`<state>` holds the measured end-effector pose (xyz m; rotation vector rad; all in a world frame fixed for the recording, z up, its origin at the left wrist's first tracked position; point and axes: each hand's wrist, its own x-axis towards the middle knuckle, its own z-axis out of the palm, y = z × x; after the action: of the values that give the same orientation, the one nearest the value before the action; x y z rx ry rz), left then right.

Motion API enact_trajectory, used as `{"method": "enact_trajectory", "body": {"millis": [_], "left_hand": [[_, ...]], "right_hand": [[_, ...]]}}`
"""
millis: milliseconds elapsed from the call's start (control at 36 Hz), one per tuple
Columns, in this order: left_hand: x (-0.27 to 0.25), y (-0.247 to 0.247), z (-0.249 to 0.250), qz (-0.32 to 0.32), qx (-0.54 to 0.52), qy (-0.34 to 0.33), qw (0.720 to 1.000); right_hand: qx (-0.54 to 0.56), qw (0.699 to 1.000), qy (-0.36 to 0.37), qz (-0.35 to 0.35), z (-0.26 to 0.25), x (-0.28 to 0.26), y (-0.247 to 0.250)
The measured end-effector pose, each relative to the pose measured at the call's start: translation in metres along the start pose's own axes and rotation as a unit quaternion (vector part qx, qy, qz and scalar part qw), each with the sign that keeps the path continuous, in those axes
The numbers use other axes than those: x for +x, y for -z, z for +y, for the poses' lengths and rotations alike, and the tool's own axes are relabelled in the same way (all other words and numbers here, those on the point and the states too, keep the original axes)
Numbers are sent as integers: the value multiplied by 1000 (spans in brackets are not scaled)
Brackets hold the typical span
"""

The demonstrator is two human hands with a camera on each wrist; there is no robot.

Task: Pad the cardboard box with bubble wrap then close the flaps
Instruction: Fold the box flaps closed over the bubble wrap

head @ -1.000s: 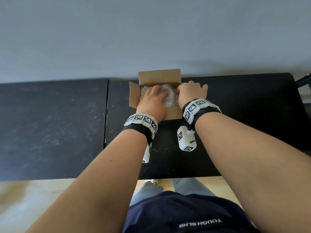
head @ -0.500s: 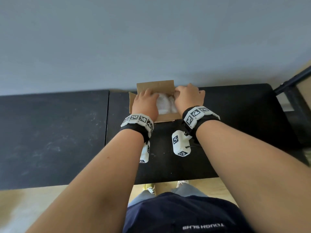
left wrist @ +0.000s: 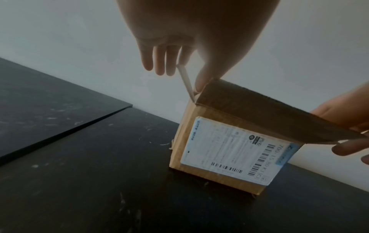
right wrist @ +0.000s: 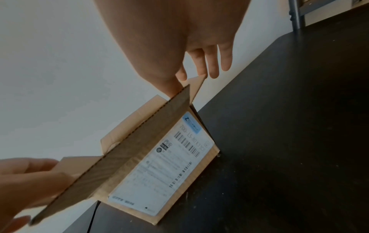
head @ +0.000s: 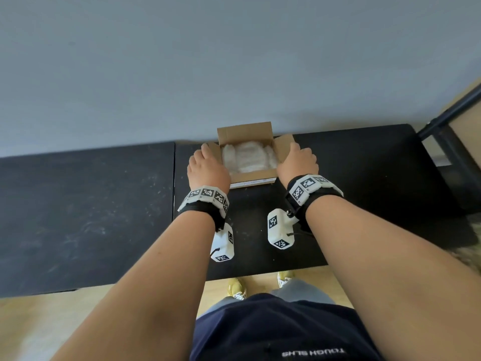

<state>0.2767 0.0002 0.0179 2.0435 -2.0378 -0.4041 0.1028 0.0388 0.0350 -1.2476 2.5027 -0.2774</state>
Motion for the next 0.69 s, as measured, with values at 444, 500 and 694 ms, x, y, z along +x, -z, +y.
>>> {"method": "enact_trajectory", "body": {"millis": [444,500,694], "left_hand": [[-12,3,27,-49,-106,17,993],[-13,1,29,-57,-103,5,993],[-23,0,34,-110,-87,-28,990]], "right_hand": [[86,991,91,-51,1,16,12],[82,988,115,-59,0,15,11],[18,981,155,-112,5,16,7]]}}
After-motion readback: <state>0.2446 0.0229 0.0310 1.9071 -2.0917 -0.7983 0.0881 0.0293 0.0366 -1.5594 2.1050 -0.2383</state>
